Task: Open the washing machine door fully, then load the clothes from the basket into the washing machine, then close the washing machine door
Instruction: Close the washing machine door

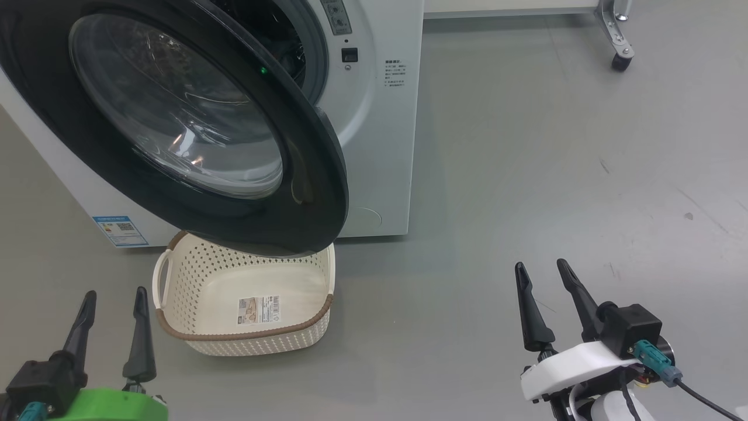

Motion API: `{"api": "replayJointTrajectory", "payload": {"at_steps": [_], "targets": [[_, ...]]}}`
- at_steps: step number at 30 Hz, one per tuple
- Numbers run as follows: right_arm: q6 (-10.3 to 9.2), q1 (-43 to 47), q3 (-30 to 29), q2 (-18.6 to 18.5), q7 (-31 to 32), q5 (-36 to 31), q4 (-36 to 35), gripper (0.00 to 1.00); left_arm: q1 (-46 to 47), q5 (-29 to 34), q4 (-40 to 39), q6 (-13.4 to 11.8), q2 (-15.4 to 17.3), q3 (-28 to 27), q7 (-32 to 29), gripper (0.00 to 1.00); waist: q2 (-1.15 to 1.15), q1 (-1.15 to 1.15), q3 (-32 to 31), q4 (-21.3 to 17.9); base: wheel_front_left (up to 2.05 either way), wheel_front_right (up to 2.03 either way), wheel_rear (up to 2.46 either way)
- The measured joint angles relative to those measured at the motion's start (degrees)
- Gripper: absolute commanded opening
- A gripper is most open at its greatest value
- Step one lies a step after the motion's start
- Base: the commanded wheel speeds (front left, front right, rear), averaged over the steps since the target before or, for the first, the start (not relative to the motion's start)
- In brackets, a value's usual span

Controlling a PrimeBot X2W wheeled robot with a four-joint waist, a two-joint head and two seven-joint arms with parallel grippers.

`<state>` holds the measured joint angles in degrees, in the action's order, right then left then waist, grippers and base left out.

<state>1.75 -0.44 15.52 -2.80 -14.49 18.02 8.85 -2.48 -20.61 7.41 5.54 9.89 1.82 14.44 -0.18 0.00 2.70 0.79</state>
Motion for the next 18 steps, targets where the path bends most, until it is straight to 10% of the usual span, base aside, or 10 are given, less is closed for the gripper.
{"api": "replayJointTrajectory", "payload": {"at_steps": [13,17,18], "targets": [[0.16,0.64,-0.25,0.01,0.0,-0.26,-0.03,0.99,-0.18,0.62,-0.18,0.56,-0.89,-0.85,0.0,1.0,0.0,0.0,-0.26,0.22,0.0,0.0,0.0],[0.16,0.9,-0.31,0.02,0.0,-0.26,-0.02,0.0,-0.2,0.96,-0.24,0.74,-0.96,-1.03,0.0,1.0,0.0,0.0,-0.16,0.31,0.0,0.0,0.0],[0.16,0.9,-0.34,0.02,0.0,-0.26,-0.03,0.0,-0.2,1.02,-0.27,0.75,-0.98,-1.09,0.0,1.0,0.0,0.0,-0.14,0.33,0.0,0.0,0.0]]}}
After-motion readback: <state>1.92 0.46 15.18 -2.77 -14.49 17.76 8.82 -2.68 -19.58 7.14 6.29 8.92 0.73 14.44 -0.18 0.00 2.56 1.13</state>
